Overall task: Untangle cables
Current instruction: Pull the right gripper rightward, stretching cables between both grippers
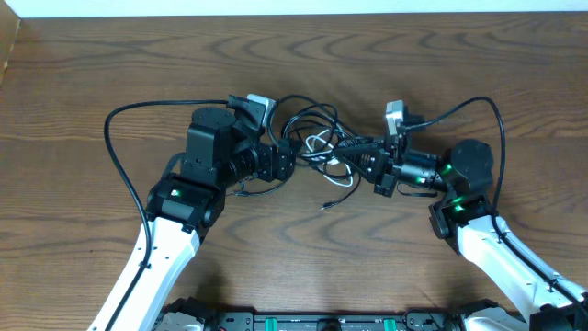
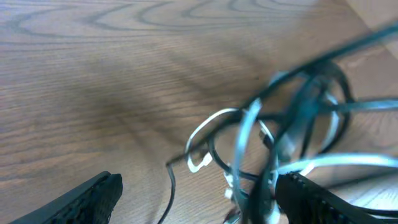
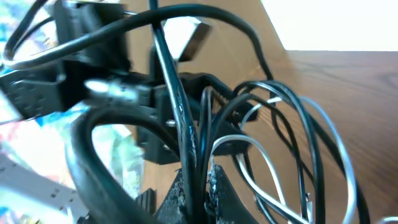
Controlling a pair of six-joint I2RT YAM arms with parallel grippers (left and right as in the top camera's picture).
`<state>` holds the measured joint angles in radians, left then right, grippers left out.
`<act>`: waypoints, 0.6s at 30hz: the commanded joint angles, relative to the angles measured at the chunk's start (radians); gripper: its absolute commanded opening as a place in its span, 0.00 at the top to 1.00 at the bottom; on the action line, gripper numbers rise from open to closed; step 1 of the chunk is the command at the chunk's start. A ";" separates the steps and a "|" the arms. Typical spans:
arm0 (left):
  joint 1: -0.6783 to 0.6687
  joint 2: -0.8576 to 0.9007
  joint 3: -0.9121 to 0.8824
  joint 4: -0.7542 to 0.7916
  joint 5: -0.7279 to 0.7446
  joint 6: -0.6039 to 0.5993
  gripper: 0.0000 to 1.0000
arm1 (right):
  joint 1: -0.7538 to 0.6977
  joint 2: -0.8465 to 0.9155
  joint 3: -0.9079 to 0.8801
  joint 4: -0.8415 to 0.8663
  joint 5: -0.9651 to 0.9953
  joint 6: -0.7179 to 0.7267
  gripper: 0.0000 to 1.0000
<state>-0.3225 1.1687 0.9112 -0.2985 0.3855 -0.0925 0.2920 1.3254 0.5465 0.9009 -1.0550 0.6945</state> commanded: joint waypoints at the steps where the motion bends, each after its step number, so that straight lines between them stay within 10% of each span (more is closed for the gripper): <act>1: 0.003 -0.013 0.014 -0.004 -0.020 0.010 0.16 | -0.005 0.000 0.009 0.040 -0.063 -0.019 0.99; 7: 0.003 -0.013 0.014 -0.003 -0.009 0.010 0.92 | -0.005 0.000 0.009 0.042 -0.061 -0.019 0.99; 18: 0.003 -0.013 0.014 -0.003 -0.010 0.009 0.92 | -0.052 0.000 0.009 -0.289 0.241 0.071 0.99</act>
<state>-0.3241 1.1687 0.9112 -0.3023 0.3855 -0.0891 0.2813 1.3262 0.5480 0.7540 -1.0111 0.7010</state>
